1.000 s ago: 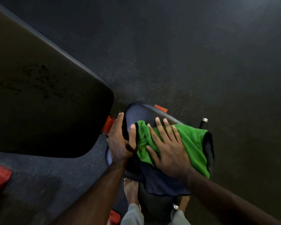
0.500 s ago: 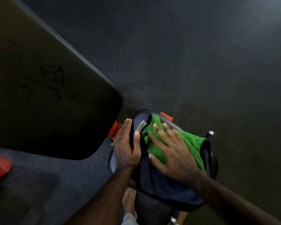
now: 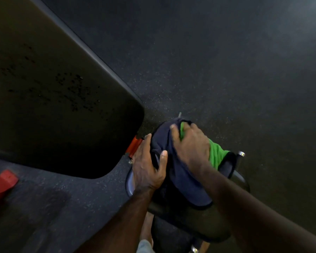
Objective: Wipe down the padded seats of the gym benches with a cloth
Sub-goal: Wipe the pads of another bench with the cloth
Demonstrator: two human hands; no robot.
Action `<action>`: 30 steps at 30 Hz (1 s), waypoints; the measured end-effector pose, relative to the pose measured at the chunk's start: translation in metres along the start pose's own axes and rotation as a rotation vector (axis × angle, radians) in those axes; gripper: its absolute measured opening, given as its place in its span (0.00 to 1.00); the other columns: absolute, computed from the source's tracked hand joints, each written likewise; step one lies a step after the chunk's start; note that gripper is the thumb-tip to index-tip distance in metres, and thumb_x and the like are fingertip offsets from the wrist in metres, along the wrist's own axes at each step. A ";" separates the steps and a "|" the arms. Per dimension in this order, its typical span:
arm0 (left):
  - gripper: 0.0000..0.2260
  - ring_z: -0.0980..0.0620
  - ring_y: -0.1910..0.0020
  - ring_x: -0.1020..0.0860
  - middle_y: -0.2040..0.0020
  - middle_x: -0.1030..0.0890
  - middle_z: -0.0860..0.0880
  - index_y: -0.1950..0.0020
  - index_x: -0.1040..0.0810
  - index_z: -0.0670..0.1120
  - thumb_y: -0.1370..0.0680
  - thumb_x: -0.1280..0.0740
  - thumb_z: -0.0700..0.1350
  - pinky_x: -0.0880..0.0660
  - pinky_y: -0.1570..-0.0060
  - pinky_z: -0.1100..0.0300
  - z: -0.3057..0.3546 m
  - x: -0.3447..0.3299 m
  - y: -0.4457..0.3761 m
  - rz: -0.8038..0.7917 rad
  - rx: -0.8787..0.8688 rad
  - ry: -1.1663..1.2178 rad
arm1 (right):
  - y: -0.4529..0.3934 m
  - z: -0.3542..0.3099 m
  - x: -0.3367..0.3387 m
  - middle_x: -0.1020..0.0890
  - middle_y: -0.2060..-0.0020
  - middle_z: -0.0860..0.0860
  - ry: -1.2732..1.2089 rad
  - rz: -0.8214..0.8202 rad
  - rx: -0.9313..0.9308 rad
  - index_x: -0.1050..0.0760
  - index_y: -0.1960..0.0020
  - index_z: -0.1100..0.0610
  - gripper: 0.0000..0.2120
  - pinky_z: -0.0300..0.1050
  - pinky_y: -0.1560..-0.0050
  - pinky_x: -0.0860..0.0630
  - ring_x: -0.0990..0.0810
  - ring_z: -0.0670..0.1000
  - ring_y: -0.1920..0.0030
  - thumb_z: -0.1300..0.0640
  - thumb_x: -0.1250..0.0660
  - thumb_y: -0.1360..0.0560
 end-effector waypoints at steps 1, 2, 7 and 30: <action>0.40 0.47 0.26 0.30 0.24 0.28 0.44 0.21 0.33 0.43 0.21 0.48 0.71 0.37 0.29 0.58 0.001 0.002 0.000 0.008 -0.002 0.013 | 0.013 -0.011 -0.002 0.22 0.35 0.56 0.051 0.037 0.180 0.23 0.35 0.50 0.25 0.57 0.34 0.27 0.24 0.61 0.32 0.34 0.44 0.19; 0.40 0.47 0.27 0.29 0.25 0.27 0.42 0.22 0.33 0.41 0.21 0.48 0.71 0.38 0.29 0.60 0.003 0.003 0.000 0.020 -0.009 0.024 | 0.028 -0.017 -0.004 0.26 0.28 0.55 0.077 0.014 0.408 0.25 0.30 0.48 0.26 0.58 0.29 0.31 0.30 0.60 0.26 0.34 0.43 0.19; 0.41 0.48 0.26 0.31 0.24 0.29 0.42 0.20 0.36 0.41 0.21 0.46 0.71 0.40 0.27 0.61 0.003 0.001 0.001 -0.004 -0.013 0.001 | -0.010 0.006 -0.005 0.23 0.34 0.53 -0.014 -0.124 0.218 0.29 0.27 0.45 0.27 0.54 0.39 0.25 0.22 0.59 0.35 0.33 0.46 0.19; 0.39 0.46 0.28 0.28 0.27 0.26 0.43 0.24 0.29 0.42 0.22 0.44 0.71 0.34 0.29 0.56 0.007 0.002 -0.002 0.038 -0.045 -0.071 | 0.060 0.035 0.011 0.21 0.43 0.61 0.116 0.158 -0.088 0.23 0.41 0.55 0.22 0.61 0.39 0.27 0.21 0.65 0.44 0.39 0.42 0.19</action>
Point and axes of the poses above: each hand's wrist, its own y-axis away from the middle knuckle, its own x-axis out of the back of the hand, z = x × y, the point moved 6 cm from there along -y, towards the middle knuckle
